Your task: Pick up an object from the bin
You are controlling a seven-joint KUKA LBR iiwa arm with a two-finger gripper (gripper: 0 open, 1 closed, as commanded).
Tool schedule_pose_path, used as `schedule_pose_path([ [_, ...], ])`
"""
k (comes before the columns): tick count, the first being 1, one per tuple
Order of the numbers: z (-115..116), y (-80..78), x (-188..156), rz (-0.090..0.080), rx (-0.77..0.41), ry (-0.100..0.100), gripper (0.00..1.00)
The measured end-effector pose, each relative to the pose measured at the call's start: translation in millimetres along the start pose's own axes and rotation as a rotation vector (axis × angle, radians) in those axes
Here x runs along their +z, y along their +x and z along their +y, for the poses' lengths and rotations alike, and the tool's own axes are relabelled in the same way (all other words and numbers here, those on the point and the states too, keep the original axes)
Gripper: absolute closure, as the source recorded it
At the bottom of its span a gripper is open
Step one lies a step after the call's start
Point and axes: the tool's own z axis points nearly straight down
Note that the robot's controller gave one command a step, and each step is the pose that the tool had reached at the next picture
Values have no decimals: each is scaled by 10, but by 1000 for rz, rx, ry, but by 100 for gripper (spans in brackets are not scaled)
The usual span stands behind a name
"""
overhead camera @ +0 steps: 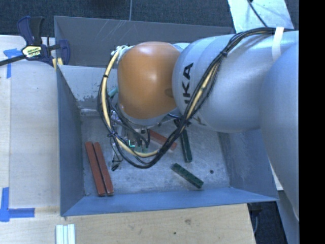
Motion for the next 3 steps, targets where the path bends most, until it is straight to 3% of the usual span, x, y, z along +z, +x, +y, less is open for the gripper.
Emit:
schedule_pose_path([
  [1, 138, 266, 1253, -12, -440, -1, 0],
  [2, -50, 285, 951, -12, -790, 1, 0],
  [3, 280, 116, 954, -11, -986, 0, 0],
])
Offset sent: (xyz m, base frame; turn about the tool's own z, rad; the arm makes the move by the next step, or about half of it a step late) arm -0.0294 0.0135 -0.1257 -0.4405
